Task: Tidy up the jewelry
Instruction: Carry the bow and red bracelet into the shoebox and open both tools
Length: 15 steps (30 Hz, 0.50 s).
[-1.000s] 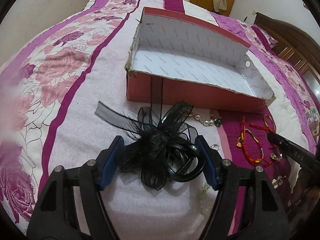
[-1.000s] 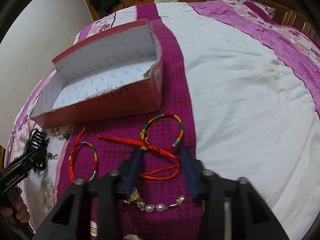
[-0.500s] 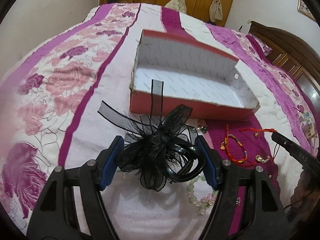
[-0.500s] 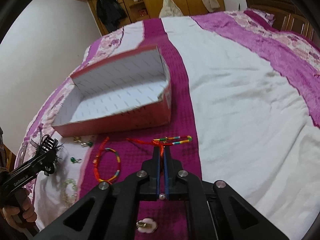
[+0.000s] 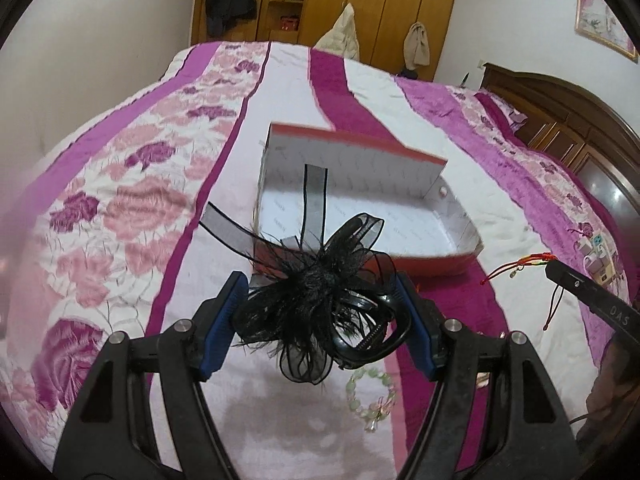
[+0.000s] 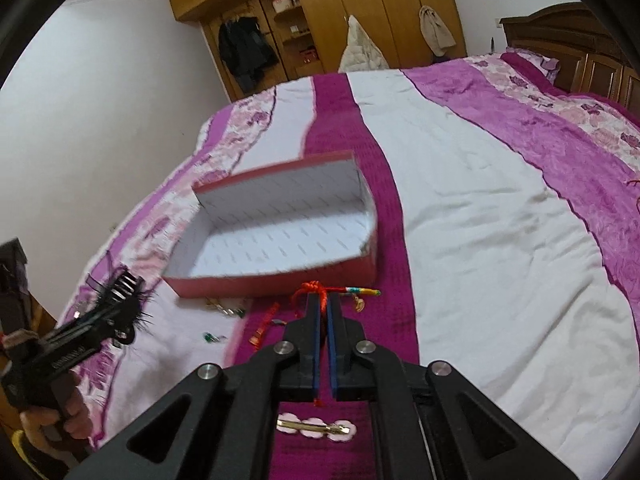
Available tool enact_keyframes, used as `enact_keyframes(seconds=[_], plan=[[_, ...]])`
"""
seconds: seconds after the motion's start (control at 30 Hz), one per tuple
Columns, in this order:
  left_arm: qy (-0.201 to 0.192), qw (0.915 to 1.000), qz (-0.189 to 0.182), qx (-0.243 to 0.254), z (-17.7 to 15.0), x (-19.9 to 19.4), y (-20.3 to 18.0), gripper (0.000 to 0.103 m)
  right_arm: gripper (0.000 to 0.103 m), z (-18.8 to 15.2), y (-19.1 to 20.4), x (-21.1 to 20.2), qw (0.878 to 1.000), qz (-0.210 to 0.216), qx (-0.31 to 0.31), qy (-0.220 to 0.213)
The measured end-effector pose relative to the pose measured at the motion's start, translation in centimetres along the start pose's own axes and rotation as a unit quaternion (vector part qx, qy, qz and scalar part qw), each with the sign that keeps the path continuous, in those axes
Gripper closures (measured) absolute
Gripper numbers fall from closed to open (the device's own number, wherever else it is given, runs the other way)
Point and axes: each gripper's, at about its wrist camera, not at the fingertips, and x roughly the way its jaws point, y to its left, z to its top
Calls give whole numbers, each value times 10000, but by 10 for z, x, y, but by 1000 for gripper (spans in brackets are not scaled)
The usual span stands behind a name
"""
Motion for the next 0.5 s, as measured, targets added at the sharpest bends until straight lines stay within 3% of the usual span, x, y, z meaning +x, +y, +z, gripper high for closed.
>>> enact_keyframes(seconds=[0.5], plan=[[-334,9993,-171,55,63,10,0,37,99,56,36,9,9976,177,-520,-427]])
